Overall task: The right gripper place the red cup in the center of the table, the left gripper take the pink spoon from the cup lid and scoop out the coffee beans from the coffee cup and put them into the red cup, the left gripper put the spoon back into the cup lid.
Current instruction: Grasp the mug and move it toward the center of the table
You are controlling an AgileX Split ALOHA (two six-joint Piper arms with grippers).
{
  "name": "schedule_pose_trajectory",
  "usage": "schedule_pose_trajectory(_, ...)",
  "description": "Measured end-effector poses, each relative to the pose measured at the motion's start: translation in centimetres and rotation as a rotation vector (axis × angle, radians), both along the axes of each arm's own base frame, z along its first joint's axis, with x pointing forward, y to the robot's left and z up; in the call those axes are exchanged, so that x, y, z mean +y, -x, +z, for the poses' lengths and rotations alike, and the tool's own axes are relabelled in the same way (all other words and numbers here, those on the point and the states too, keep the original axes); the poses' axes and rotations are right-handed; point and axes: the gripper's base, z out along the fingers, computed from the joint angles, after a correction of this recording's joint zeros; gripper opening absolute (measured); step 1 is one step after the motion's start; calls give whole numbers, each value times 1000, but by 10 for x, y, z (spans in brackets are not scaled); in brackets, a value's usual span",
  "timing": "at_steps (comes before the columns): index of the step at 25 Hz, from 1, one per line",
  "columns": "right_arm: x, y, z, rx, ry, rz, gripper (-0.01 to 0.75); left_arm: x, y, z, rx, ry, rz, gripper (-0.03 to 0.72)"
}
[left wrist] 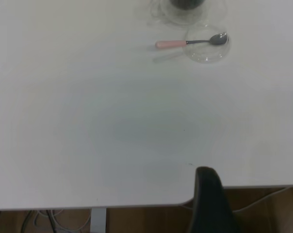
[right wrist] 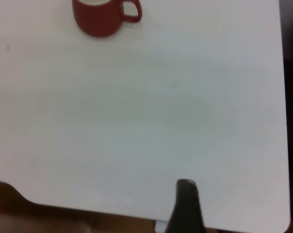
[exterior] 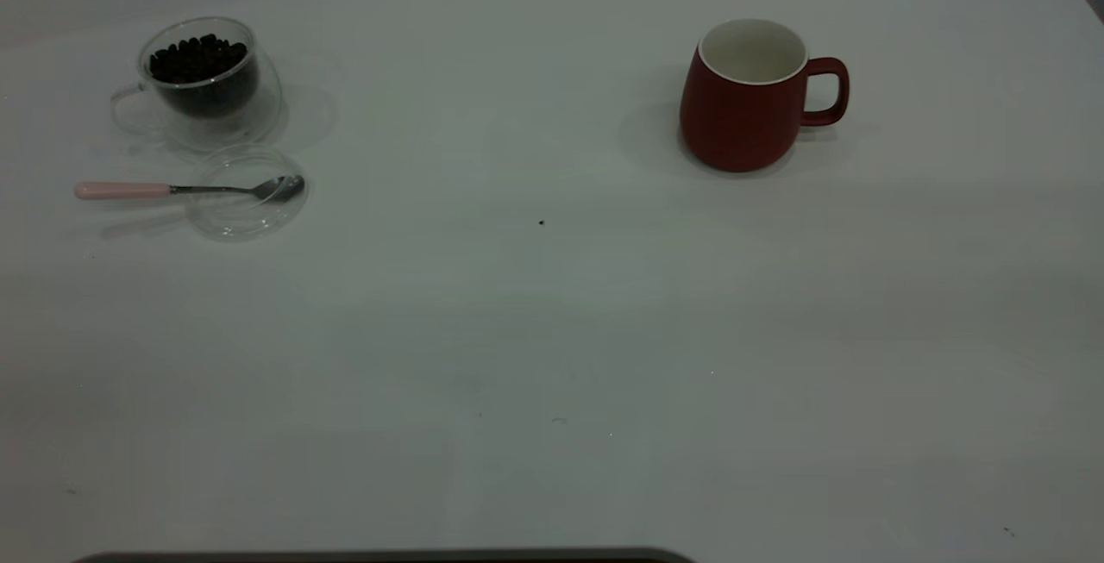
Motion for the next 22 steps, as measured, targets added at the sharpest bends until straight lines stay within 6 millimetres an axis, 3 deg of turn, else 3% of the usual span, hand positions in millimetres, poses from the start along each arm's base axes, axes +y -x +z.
schedule_pose_trajectory(5, 7, -72, 7, 121, 52, 43, 699, 0, 0, 0, 0, -1, -1, 516)
schedule_pose_trajectory(9, 11, -134, -4, 225, 139, 114, 698, 0, 0, 0, 0, -1, -1, 516)
schedule_pose_trajectory(14, 14, -197, -38, 274, 266, 228, 681, 0, 0, 0, 0, -1, -1, 516)
schedule_pose_trajectory(22, 21, -266, -109, 307, 392, 416, 658, 0, 0, 0, 0, -1, -1, 516)
